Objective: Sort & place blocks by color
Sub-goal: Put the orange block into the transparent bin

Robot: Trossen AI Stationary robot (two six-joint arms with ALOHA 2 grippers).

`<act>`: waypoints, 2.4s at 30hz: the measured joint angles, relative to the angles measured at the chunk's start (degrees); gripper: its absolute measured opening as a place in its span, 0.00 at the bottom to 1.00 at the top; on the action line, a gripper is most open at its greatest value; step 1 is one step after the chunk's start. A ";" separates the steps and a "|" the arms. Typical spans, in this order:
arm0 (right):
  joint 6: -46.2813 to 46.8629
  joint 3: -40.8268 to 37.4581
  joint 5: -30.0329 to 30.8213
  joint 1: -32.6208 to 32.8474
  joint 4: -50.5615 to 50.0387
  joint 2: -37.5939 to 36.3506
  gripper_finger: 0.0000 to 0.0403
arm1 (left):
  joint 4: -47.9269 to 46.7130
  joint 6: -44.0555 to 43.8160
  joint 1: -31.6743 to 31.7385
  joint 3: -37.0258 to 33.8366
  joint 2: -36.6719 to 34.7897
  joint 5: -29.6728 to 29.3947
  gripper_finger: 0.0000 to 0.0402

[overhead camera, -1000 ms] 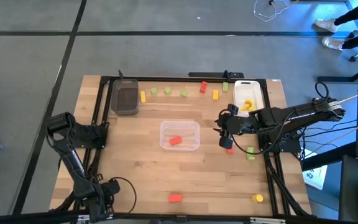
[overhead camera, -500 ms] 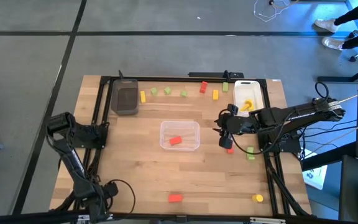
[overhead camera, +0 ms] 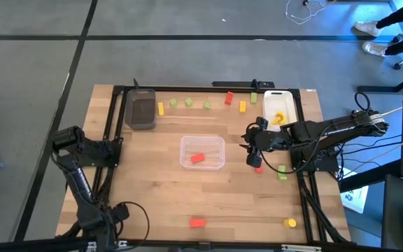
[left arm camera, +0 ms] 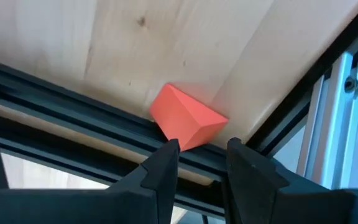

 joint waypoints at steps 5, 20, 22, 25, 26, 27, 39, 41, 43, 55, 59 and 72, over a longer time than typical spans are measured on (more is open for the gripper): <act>0.00 0.00 -0.01 0.01 -0.01 0.00 0.40 | -0.30 0.00 -0.31 0.00 0.00 0.17 0.31; 0.00 0.00 -0.02 0.00 -0.01 0.00 0.40 | 0.43 2.30 -3.29 0.02 0.11 -2.60 0.31; 0.00 0.00 -0.02 -0.01 -0.01 0.00 0.40 | 0.64 3.87 -3.64 0.02 0.15 -3.89 0.31; 0.00 0.00 -0.02 0.00 -0.01 0.00 0.40 | 0.87 7.59 -4.11 0.02 0.15 -4.70 0.31; 0.00 0.00 -0.02 0.01 -0.01 0.00 0.40 | 0.84 8.97 -4.30 0.02 0.17 -4.71 0.31; 0.00 0.00 -0.02 0.01 -0.01 0.00 0.40 | 0.87 10.81 -4.50 0.02 0.16 -4.74 0.31; 0.00 0.00 -0.02 0.01 -0.01 0.00 0.40 | 2.08 21.44 -5.74 -0.28 0.17 -11.99 0.31; 0.00 0.00 -0.02 0.02 -0.01 0.00 0.40 | 4.68 21.44 -5.78 -1.32 0.20 -12.16 0.31; 0.00 0.00 -0.02 0.00 -0.01 0.00 0.40 | 7.09 21.36 -5.80 -2.79 0.20 -11.55 0.31; 0.00 0.00 -0.02 -0.01 -0.01 0.00 0.40 | 5.81 20.67 -5.75 -4.04 0.24 -4.32 0.31; 0.00 0.00 -0.02 0.00 -0.01 0.00 0.40 | 5.81 19.93 -5.86 -4.04 0.24 -5.64 0.31; -0.01 0.00 0.00 0.01 0.00 0.00 0.40 | 8.49 19.16 -5.71 -5.37 4.63 -1.82 0.31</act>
